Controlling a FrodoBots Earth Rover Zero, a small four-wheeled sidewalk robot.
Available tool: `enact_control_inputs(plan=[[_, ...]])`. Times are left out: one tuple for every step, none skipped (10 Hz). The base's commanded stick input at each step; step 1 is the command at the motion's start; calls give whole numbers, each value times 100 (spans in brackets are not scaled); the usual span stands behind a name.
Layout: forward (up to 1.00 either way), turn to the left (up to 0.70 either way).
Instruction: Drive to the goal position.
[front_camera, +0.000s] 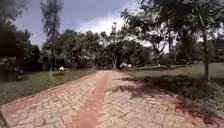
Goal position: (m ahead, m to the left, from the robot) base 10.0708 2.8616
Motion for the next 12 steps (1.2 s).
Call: enact_control_inputs(plan=[[70,0],[70,2],[70,6],[70,15],[70,30],[70,24],[70,5],[70,0],[70,0],[70,0],[70,0],[70,0]])
